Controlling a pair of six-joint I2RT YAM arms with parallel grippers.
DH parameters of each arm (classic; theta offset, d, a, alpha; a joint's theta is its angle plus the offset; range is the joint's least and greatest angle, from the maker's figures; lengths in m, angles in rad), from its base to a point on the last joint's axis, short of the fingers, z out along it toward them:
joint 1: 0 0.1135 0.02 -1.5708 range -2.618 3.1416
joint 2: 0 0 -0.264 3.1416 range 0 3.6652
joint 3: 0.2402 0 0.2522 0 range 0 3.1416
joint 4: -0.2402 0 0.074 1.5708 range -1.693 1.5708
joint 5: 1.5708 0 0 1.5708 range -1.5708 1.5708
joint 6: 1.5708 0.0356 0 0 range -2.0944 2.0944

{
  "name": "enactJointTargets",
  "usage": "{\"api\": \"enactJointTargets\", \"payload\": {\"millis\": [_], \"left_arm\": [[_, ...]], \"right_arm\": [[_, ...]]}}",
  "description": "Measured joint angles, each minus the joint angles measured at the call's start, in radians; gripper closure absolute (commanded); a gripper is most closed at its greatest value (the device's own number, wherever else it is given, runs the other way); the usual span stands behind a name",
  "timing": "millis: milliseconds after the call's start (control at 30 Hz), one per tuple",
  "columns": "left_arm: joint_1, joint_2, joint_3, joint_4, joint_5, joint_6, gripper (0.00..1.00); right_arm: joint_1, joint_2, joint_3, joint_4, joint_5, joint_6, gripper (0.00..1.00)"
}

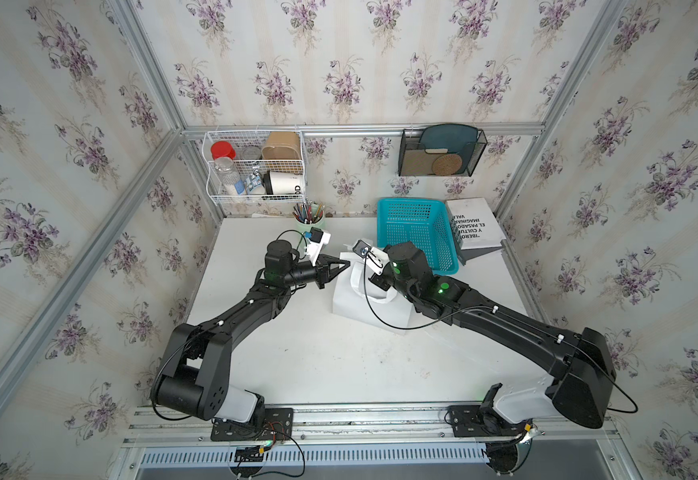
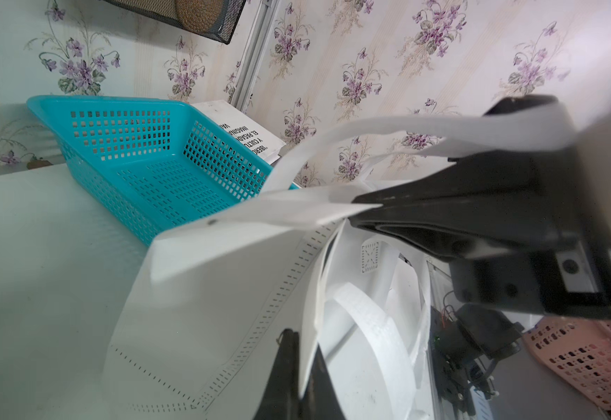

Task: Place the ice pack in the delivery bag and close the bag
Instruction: Seal the delivery bag at the center of the board.

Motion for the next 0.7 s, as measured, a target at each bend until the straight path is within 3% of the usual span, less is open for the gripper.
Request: {"api": "enactJointTargets", "payload": {"millis": [233,600,700], "left_arm": [[0.021,0.053,0.119,-0.117,0.058,-0.079,1.00],[0.028,0.072,0.159,-0.217,0.102,-0.120,1.00],[0.027,0.072,0.151,-0.212,0.118,-0.145,1.00]], "right_arm": [[0.002,-0.074,-0.088,0.039,-0.077,-0.019,1.00],[-0.001,0.037,-0.039,0.044,-0.075,-0.006,0.99],[-0.001,0.055,-0.034,0.034,-0.076,0.009,0.80]]}}
